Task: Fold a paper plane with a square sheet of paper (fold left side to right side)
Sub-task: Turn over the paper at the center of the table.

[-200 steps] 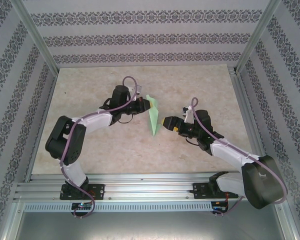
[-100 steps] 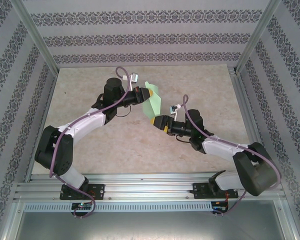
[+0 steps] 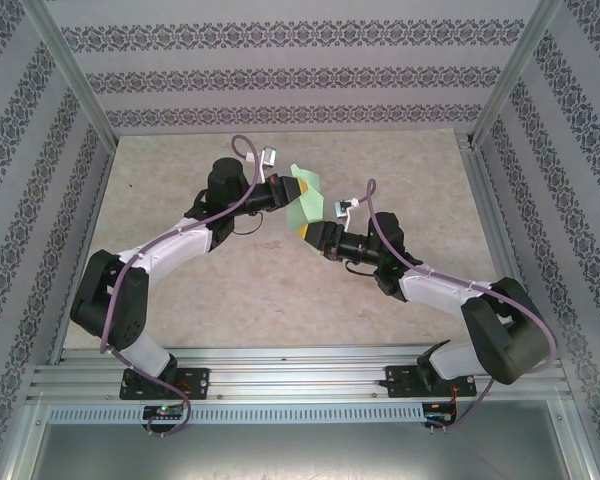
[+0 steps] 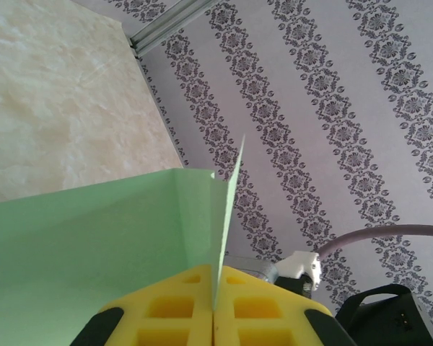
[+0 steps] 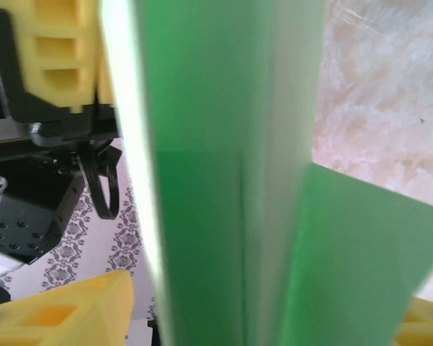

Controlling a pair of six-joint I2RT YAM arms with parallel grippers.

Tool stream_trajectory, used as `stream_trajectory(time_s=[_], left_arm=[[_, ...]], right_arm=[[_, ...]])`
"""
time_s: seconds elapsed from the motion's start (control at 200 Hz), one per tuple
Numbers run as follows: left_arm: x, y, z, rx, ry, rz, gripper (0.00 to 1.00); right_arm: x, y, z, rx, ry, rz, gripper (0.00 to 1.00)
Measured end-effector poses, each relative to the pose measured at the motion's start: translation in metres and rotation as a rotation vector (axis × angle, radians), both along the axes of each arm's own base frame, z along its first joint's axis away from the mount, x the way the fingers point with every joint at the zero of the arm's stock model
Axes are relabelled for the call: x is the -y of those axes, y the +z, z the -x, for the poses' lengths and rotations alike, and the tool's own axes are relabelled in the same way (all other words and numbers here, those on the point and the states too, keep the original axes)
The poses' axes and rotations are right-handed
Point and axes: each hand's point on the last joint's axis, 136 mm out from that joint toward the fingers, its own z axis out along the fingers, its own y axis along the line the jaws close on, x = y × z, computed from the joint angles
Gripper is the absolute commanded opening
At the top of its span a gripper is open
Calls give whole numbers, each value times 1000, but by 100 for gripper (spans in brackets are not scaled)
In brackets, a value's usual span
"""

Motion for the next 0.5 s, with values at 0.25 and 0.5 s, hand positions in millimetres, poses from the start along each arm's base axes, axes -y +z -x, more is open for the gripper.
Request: stream_trajectory(time_s=[0.25,0.5], left_arm=[[1,-18,-2,-36,0,-17,9],[2,-30,-4,-61,0,-29,9]], right_arm=[[5,3,-2,-3,-8,-2,41],[11,8,-2,6,-19,-1,27]])
